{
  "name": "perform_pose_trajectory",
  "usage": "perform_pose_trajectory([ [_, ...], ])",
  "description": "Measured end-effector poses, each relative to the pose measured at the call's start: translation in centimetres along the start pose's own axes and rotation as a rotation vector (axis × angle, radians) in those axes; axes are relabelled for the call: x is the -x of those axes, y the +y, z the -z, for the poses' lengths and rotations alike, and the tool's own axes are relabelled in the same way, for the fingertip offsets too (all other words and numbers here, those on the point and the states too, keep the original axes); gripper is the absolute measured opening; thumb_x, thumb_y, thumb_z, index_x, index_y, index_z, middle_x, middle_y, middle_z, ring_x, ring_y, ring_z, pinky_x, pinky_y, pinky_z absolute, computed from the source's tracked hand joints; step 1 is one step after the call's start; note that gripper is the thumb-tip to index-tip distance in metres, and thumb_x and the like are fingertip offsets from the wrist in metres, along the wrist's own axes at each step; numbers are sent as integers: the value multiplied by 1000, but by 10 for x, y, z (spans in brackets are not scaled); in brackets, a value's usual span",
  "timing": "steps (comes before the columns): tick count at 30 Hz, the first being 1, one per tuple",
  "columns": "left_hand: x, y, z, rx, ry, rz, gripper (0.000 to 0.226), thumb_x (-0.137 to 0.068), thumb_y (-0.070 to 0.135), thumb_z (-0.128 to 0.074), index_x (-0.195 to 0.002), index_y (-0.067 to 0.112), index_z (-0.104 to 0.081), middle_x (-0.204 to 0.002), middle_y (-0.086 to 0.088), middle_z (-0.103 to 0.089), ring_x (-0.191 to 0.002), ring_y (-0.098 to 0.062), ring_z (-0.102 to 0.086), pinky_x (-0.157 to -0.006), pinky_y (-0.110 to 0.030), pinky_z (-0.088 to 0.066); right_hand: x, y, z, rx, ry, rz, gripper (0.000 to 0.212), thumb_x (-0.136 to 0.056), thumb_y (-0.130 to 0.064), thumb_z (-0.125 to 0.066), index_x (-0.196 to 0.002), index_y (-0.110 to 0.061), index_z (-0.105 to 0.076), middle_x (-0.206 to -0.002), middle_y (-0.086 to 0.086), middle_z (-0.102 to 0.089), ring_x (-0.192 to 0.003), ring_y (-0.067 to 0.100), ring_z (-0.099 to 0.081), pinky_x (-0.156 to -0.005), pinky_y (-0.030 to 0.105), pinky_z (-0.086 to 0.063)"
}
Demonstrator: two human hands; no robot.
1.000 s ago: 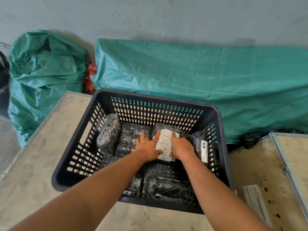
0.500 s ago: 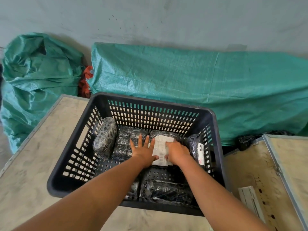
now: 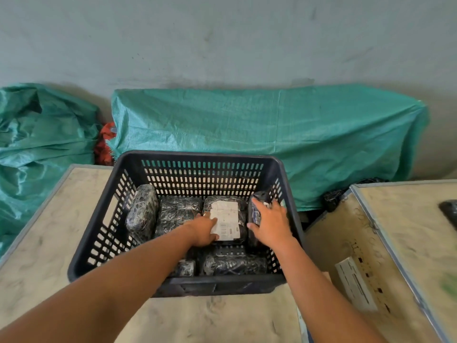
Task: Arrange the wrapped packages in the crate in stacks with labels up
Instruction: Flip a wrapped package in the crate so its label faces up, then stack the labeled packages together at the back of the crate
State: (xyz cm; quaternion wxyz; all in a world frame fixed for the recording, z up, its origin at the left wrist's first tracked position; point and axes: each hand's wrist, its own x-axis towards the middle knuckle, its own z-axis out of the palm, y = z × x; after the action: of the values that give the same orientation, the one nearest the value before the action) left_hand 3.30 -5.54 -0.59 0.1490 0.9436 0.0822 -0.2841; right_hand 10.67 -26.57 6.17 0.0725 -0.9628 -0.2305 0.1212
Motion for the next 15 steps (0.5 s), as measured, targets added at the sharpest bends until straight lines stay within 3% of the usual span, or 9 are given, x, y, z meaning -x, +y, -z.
perform_pose_trajectory([
  [2,12,12,10,59,53,-67,73,-101,44,-55,-161,16,-24,-169,-15,-13,-152,-35,-24,-123,-46,-22,-1,-3,-1,17,-35,7,82,-96,-53,-62,-164,-36,-19,-150,25,-50,-137,38,-48,-114,45,-37],
  [4,25,24,20,112,96,-119,73,-101,45,-57,-160,15,-27,-168,-12,-20,-151,-31,-27,-123,-42,-24,1,-8,-1,-116,-69,-8,83,-95,-46,-67,-164,-37,-22,-144,22,-57,-127,38,-58,-107,44,-48],
  [9,59,41,28,242,218,-192,81,-96,49,-63,-161,15,-27,-165,-4,-33,-149,-24,-33,-120,-36,-29,2,-4,7,-335,11,31,78,-84,-26,-81,-155,-21,-48,-137,12,-67,-122,29,-65,-105,33,-50],
  [12,72,48,21,291,246,-204,93,-91,52,-69,-162,17,-20,-166,-3,-30,-150,-23,-31,-120,-35,-27,4,2,24,-413,57,-25,77,-80,-27,-83,-151,-19,-54,-120,8,-76,-102,20,-72,-91,26,-54],
  [15,79,56,16,478,268,-237,117,-80,55,-80,-164,28,-2,-169,2,-19,-152,-17,-23,-122,-35,-24,7,2,50,-510,110,-56,80,-74,-35,-84,-148,-19,-57,-111,3,-77,-90,16,-72,-81,25,-55],
])
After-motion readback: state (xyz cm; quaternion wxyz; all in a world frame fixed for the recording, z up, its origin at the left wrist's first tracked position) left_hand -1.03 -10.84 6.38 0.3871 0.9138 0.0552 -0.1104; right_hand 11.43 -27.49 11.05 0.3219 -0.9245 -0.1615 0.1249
